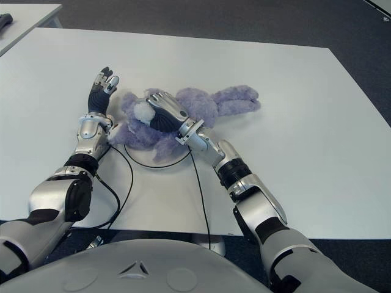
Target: Put the doll into the plate.
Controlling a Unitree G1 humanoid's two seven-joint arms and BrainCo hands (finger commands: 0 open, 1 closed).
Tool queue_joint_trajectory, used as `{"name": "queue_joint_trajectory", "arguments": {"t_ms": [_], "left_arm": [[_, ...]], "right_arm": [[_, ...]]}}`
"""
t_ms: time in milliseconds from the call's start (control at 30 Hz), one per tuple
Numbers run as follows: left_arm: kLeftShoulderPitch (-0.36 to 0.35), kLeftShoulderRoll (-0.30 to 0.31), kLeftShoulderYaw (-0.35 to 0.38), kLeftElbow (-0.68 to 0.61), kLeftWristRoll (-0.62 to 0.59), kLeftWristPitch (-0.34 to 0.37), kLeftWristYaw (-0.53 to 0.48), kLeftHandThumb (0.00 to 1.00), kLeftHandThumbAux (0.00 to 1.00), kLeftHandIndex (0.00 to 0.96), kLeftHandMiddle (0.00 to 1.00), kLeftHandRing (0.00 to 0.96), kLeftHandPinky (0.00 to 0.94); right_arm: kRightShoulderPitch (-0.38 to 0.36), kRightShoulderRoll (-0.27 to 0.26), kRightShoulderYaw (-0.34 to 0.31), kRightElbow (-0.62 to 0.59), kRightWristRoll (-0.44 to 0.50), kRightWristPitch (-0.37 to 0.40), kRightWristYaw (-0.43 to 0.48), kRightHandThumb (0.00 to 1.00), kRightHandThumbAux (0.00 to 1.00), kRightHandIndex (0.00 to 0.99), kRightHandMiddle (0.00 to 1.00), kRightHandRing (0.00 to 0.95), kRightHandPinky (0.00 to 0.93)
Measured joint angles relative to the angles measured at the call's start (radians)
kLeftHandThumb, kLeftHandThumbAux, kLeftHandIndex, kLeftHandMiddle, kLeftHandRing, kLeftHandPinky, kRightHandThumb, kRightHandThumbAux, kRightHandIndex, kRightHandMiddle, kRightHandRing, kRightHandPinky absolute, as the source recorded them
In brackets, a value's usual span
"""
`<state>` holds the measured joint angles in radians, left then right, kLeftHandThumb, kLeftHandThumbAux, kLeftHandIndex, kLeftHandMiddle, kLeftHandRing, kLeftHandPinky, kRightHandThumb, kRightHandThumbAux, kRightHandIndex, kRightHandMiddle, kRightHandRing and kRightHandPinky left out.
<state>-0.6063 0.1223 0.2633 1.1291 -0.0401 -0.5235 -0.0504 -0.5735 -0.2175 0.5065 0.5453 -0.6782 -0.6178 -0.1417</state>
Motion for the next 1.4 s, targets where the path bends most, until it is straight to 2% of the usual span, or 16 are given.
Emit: {"name": "queue_joint_trajectory", "arguments": {"t_ms": [33, 133, 200, 367, 433, 467, 500, 533, 567, 600, 633, 667, 733, 1133, 1400], "left_arm": [[0.000, 0.000, 0.000, 0.000, 0.000, 0.000, 0.000, 0.000, 0.474, 0.022, 0.054, 0.000, 0.000], [0.000, -0.001, 0.001, 0.000, 0.000, 0.000, 0.000, 0.000, 0.472, 0.021, 0.052, 0.000, 0.000], [0.000, -0.001, 0.001, 0.000, 0.000, 0.000, 0.000, 0.000, 0.467, 0.021, 0.058, 0.001, 0.000], [0.000, -0.001, 0.001, 0.000, 0.000, 0.000, 0.000, 0.000, 0.465, 0.019, 0.060, 0.003, 0.000], [0.000, -0.002, 0.001, 0.000, 0.000, 0.000, 0.000, 0.000, 0.465, 0.014, 0.057, 0.001, 0.000], [0.000, -0.002, 0.001, 0.000, 0.000, 0.000, 0.000, 0.000, 0.463, 0.010, 0.056, 0.000, 0.000], [0.000, -0.002, 0.001, 0.000, 0.000, 0.000, 0.000, 0.000, 0.463, 0.009, 0.056, 0.000, 0.000], [0.000, -0.002, 0.001, 0.000, 0.000, 0.000, 0.000, 0.000, 0.462, 0.009, 0.060, 0.003, 0.000], [0.000, -0.002, 0.001, 0.000, 0.000, 0.000, 0.000, 0.000, 0.461, 0.009, 0.061, 0.003, 0.000], [0.000, -0.002, 0.001, 0.000, 0.000, 0.000, 0.000, 0.000, 0.461, 0.009, 0.061, 0.004, 0.000], [0.000, -0.003, 0.001, 0.000, 0.000, 0.000, 0.000, 0.000, 0.461, 0.009, 0.062, 0.004, 0.000], [0.000, -0.002, 0.001, 0.000, 0.000, 0.000, 0.000, 0.000, 0.462, 0.009, 0.062, 0.004, 0.000], [0.000, -0.002, 0.001, 0.000, 0.000, 0.000, 0.000, 0.000, 0.464, 0.008, 0.057, 0.002, 0.000], [0.000, -0.002, -0.002, 0.000, 0.000, 0.000, 0.000, 0.000, 0.482, 0.000, 0.027, 0.000, 0.000], [-0.001, -0.002, -0.004, 0.000, 0.001, 0.000, 0.000, 0.000, 0.489, 0.000, 0.020, 0.000, 0.000]], "right_arm": [[-0.001, -0.001, 0.002, 0.000, 0.000, 0.002, 0.004, 0.685, 0.712, 0.410, 0.562, 0.567, 0.550], [-0.005, -0.005, 0.009, -0.001, 0.000, 0.006, 0.017, 0.676, 0.717, 0.406, 0.451, 0.494, 0.496], [-0.011, -0.011, 0.016, -0.003, 0.000, 0.011, 0.028, 0.674, 0.719, 0.404, 0.420, 0.475, 0.519], [-0.021, -0.027, 0.030, -0.022, 0.000, 0.019, 0.069, 0.672, 0.721, 0.402, 0.396, 0.469, 0.556], [-0.023, -0.034, 0.034, -0.036, 0.000, 0.028, 0.086, 0.670, 0.722, 0.400, 0.369, 0.455, 0.519], [-0.024, -0.037, 0.036, -0.043, 0.000, 0.032, 0.094, 0.422, 0.598, 0.225, 0.319, 0.416, 0.435], [-0.025, -0.040, 0.037, -0.048, 0.000, 0.035, 0.102, 0.377, 0.577, 0.196, 0.310, 0.409, 0.421], [-0.028, -0.043, 0.039, -0.054, 0.000, 0.039, 0.111, 0.320, 0.548, 0.106, 0.219, 0.275, 0.295], [-0.029, -0.046, 0.041, -0.059, 0.000, 0.043, 0.122, 0.310, 0.543, 0.091, 0.204, 0.252, 0.273], [-0.031, -0.050, 0.044, -0.065, 0.000, 0.047, 0.131, 0.293, 0.534, 0.066, 0.157, 0.169, 0.187], [-0.032, -0.055, 0.048, -0.072, 0.000, 0.052, 0.143, 0.288, 0.532, 0.060, 0.145, 0.147, 0.165], [-0.033, -0.060, 0.051, -0.078, 0.000, 0.055, 0.152, 0.264, 0.524, 0.032, 0.062, 0.049, 0.041], [-0.036, -0.070, 0.060, -0.089, -0.001, 0.063, 0.170, 0.244, 0.520, 0.009, 0.018, 0.008, 0.005], [-0.037, -0.102, 0.093, -0.139, -0.042, 0.110, 0.194, 0.130, 0.410, 0.000, 0.000, 0.000, 0.000], [-0.015, -0.103, 0.103, -0.140, -0.074, 0.120, 0.094, 0.094, 0.360, 0.000, 0.000, 0.000, 0.000]]}}
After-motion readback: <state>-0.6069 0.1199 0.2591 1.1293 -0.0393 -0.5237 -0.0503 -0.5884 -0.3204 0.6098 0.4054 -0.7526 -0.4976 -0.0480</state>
